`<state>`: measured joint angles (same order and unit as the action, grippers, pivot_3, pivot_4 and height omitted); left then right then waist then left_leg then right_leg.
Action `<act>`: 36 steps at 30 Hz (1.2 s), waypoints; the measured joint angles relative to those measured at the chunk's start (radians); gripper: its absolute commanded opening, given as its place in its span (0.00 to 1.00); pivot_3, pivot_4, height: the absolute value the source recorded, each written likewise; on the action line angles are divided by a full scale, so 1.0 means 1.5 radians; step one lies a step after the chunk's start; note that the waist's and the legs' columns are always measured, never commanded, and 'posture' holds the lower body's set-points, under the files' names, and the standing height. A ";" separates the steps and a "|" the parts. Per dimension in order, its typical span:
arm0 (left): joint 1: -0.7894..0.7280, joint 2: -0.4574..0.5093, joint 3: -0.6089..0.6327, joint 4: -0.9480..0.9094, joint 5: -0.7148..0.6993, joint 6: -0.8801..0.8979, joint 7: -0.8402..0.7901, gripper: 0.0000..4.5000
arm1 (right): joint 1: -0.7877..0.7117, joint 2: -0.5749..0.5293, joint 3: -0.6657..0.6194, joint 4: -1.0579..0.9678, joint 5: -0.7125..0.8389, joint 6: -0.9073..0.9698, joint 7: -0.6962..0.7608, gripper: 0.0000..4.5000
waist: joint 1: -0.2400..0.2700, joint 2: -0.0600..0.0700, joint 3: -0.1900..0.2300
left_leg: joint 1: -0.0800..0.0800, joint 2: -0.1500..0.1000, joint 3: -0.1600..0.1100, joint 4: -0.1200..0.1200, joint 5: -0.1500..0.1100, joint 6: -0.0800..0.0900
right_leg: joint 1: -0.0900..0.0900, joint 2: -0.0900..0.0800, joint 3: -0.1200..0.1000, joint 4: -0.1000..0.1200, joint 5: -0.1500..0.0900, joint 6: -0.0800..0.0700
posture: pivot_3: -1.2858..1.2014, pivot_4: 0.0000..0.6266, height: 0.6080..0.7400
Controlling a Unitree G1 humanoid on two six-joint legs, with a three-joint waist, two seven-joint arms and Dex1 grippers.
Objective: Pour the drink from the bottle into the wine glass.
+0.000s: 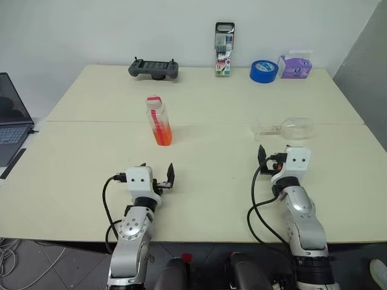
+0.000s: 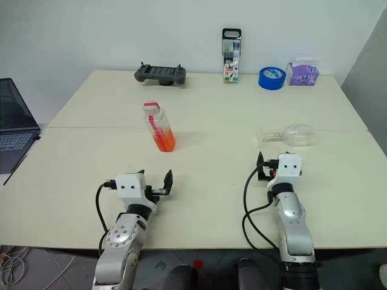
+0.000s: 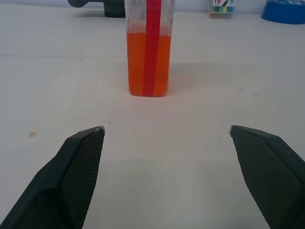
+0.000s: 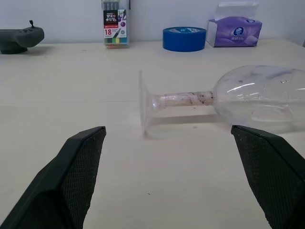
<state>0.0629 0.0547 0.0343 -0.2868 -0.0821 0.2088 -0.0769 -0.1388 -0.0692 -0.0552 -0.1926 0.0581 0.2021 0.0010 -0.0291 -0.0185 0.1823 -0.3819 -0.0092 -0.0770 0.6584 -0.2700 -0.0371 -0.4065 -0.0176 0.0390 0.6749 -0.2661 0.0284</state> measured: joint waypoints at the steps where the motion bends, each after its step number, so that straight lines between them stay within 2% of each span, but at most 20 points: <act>1: 0.000 0.000 0.000 0.000 0.000 0.000 0.000 1.00 | 0.000 -0.001 0.000 0.000 0.000 0.000 0.000 1.00 | 0.000 0.000 0.000 | 0.000 0.000 0.000 0.000 0.000 0.000 | 0.000 0.000 0.000 0.000 0.000 0.000 | 0.52 0.24 1.00; 8: -0.037 -0.014 0.000 0.002 0.002 -0.003 0.015 1.00 | -0.050 -0.041 0.055 -0.004 -0.019 0.000 0.070 1.00 | 0.000 -0.001 0.000 | 0.000 0.000 0.000 0.000 0.000 0.000 | 0.000 0.000 -0.001 0.000 0.000 0.000 | 0.52 0.24 1.00; 13: -0.134 -0.031 0.020 0.028 0.009 0.025 0.069 1.00 | -0.148 -0.074 0.108 -0.039 0.060 0.073 0.213 1.00 | 0.000 -0.001 0.001 | 0.000 0.000 -0.001 0.000 0.000 0.000 | 0.000 0.003 -0.001 0.000 0.000 0.000 | 0.52 0.24 1.00; 18: -0.187 -0.012 0.039 0.067 0.017 0.054 0.088 1.00 | -0.213 -0.085 0.109 -0.045 0.161 0.218 0.286 1.00 | 0.000 -0.001 0.001 | -0.001 0.000 -0.002 0.000 0.000 0.000 | 0.000 0.003 -0.002 0.000 0.002 -0.003 | 0.52 0.24 1.00; 21: -0.219 -0.007 0.057 0.068 0.000 0.072 0.082 1.00 | -0.239 -0.080 0.103 -0.034 0.188 0.256 0.295 1.00 | 0.000 -0.001 0.001 | 0.000 0.000 -0.001 0.000 0.000 0.000 | 0.000 0.003 -0.002 0.000 0.002 -0.003 | 0.52 0.24 1.00; 28: -0.295 0.027 0.066 0.101 -0.023 0.078 0.043 1.00 | -0.276 -0.069 0.098 0.013 0.191 0.260 0.297 1.00 | 0.000 -0.001 0.001 | 0.000 0.000 -0.001 0.000 0.000 0.000 | 0.000 0.003 -0.001 0.000 0.002 -0.003 | 0.52 0.24 1.00; 36: -0.319 0.051 0.067 0.156 -0.019 0.061 0.039 1.00 | -0.285 -0.060 0.103 0.025 0.185 0.241 0.301 1.00 | 0.000 -0.001 0.001 | -0.001 0.000 -0.002 0.000 0.000 0.000 | 0.000 0.002 -0.002 0.000 0.002 -0.003 | 0.52 0.24 1.00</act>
<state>-0.4157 0.1307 0.1351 -0.0521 -0.1107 0.2999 -0.0180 -0.5658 -0.1593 0.0986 -0.1557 0.3352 0.5640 0.4529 -0.0288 -0.0208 0.1836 -0.3827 -0.0094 -0.0795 0.6588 -0.2699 -0.0373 -0.4066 -0.0145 0.0365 0.6755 -0.2629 0.0243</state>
